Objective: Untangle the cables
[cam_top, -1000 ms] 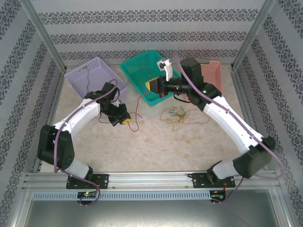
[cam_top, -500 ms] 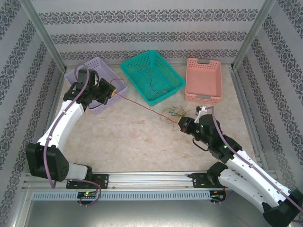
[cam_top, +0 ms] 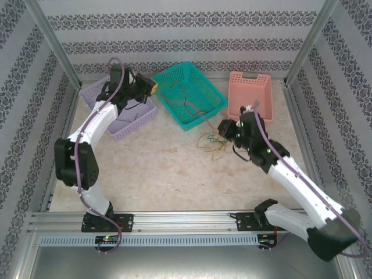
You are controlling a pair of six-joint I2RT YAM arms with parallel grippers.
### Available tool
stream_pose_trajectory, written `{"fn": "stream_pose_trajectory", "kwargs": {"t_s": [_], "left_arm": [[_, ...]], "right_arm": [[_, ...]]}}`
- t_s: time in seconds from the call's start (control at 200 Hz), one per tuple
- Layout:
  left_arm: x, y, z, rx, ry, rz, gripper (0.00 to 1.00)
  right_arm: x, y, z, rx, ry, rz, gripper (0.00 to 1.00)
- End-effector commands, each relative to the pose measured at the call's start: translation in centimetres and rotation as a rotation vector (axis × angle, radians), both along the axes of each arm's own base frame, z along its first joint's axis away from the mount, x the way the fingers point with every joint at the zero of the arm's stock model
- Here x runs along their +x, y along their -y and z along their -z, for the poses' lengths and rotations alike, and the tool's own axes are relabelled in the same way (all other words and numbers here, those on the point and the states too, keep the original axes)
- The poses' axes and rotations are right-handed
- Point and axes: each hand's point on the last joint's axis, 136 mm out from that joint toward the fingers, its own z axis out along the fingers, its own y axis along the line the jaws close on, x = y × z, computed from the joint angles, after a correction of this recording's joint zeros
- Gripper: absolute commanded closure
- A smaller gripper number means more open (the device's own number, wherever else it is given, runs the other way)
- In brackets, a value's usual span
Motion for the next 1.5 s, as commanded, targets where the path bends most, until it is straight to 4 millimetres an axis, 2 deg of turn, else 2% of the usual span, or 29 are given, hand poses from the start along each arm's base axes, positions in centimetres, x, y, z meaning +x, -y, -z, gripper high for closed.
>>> {"fn": "stream_pose_trajectory", "kwargs": {"t_s": [0.0, 0.06, 0.14, 0.24, 0.265, 0.285, 0.435, 0.505, 0.565, 0.59, 0.635, 0.714, 0.799, 0.904, 1.114, 1.194, 1.264, 1.364, 1.424, 1.494], "left_arm": [[3.3, 2.3, -1.2, 0.002, 0.091, 0.039, 1.00], [5.2, 3.0, -0.6, 0.017, 0.102, 0.046, 1.00], [7.7, 4.2, 1.2, 0.024, 0.102, 0.060, 1.00], [10.1, 5.3, 3.5, 0.056, 0.085, 0.071, 1.00], [10.5, 5.5, 3.5, 0.064, 0.090, 0.070, 1.00], [10.9, 5.6, 4.4, 0.074, 0.079, 0.070, 1.00], [12.6, 6.0, 7.9, 0.118, 0.029, 0.052, 1.00], [13.0, 6.1, 9.4, 0.135, 0.005, 0.046, 0.90], [13.0, 6.1, 10.2, 0.144, -0.016, 0.049, 0.73], [13.0, 6.1, 10.3, 0.147, -0.018, 0.053, 0.67], [12.9, 6.1, 10.3, 0.158, -0.023, 0.059, 0.55], [12.6, 6.0, 9.3, 0.175, -0.025, 0.068, 0.41], [11.9, 5.6, 8.0, 0.196, -0.036, 0.070, 0.37], [11.1, 5.4, 6.0, 0.201, -0.031, 0.065, 0.30], [9.8, 5.3, 2.8, 0.193, -0.022, 0.080, 0.29], [8.7, 5.0, 1.5, 0.222, -0.023, 0.082, 0.29], [7.2, 5.2, 0.4, 0.241, -0.024, 0.093, 0.30], [4.1, 6.8, -0.7, 0.262, -0.020, 0.134, 0.31], [1.7, 8.3, -0.8, 0.257, -0.010, 0.170, 0.33], [-1.5, 10.1, 0.2, 0.251, -0.009, 0.228, 0.39]], "right_arm": [[3.8, -0.7, -2.5, -0.074, 0.058, -0.086, 1.00], [6.4, -1.1, -2.6, -0.082, 0.045, -0.109, 1.00], [9.7, -1.6, -2.3, -0.093, 0.030, -0.134, 1.00], [13.3, -2.0, -0.5, -0.125, -0.013, -0.152, 1.00], [14.1, -2.0, 0.0, -0.134, -0.026, -0.153, 1.00], [14.7, -2.0, 0.3, -0.139, -0.032, -0.154, 1.00], [18.2, -2.3, 3.7, -0.158, -0.125, -0.153, 1.00], [19.2, -2.6, 5.7, -0.163, -0.179, -0.156, 1.00], [19.7, -2.8, 7.2, -0.169, -0.224, -0.154, 1.00], [19.9, -2.7, 7.8, -0.175, -0.243, -0.149, 0.99], [20.1, -2.6, 8.6, -0.183, -0.272, -0.146, 0.92], [20.4, -2.5, 9.2, -0.198, -0.294, -0.145, 0.77], [20.7, -2.4, 9.0, -0.206, -0.300, -0.152, 0.65], [21.1, -2.0, 7.4, -0.226, -0.277, -0.144, 0.62], [20.8, -0.5, 1.6, -0.263, -0.170, -0.099, 0.60], [19.6, 0.6, -0.4, -0.289, -0.136, -0.069, 0.61], [17.6, 2.0, -1.1, -0.302, -0.135, -0.030, 0.61], [13.7, 4.5, -0.2, -0.273, -0.183, 0.042, 0.60], [10.9, 6.1, 1.7, -0.230, -0.235, 0.088, 0.59], [7.8, 7.6, 4.3, -0.141, -0.308, 0.126, 0.58]]}}
